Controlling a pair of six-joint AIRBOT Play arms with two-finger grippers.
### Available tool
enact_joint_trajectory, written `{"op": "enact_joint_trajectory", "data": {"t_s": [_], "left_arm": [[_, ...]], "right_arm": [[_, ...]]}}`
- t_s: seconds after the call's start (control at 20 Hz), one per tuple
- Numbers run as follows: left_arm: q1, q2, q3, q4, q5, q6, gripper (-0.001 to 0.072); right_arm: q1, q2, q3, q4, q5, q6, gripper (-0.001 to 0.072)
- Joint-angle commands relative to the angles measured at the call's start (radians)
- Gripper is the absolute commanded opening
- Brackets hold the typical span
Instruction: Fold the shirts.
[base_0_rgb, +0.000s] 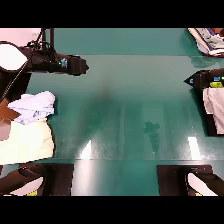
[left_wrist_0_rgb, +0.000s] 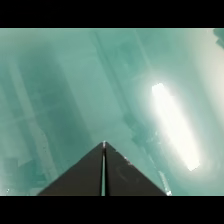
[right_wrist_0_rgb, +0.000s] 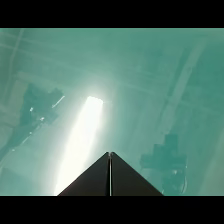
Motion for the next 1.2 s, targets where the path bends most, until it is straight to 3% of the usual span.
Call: {"op": "enact_joint_trajectory", "data": {"t_s": [0.0,0.55,0.7,0.75,0.8,0.85,1.0,1.05,1.15], "left_arm": [[0.000,0.000,0.000,0.000,0.000,0.000,0.0020],[0.000,0.000,0.000,0.000,0.000,0.000,0.0020],[0.004,-0.001,0.001,0.031,0.058,0.002,0.0021],[0.004,0.002,0.004,0.106,0.036,0.002,0.0052],[0.004,0.005,0.006,0.235,-0.020,0.000,0.0380],[0.004,0.004,0.006,0.379,-0.104,-0.030,0.0646],[0.004,0.000,-0.025,0.763,-0.330,-0.088,0.0654],[0.017,0.000,-0.064,0.834,-0.346,-0.090,0.0654],[0.080,0.000,-0.166,0.825,-0.334,-0.113,0.0654]], "right_arm": [[0.005,0.000,0.001,0.000,0.004,0.000,0.0019],[0.005,0.000,0.001,0.000,0.012,0.001,0.0019],[0.005,0.001,0.001,0.000,0.012,0.001,0.0018],[0.005,0.000,0.001,0.001,0.012,0.001,0.0019],[0.005,0.000,0.001,0.001,0.011,0.001,0.0018],[0.005,0.001,0.001,0.002,0.012,0.001,0.0018],[0.005,0.001,0.001,0.002,0.016,0.001,0.0018],[0.005,0.000,0.001,0.002,0.014,0.001,0.0018],[0.005,0.001,-0.001,0.004,0.012,0.001,0.0018]]}}
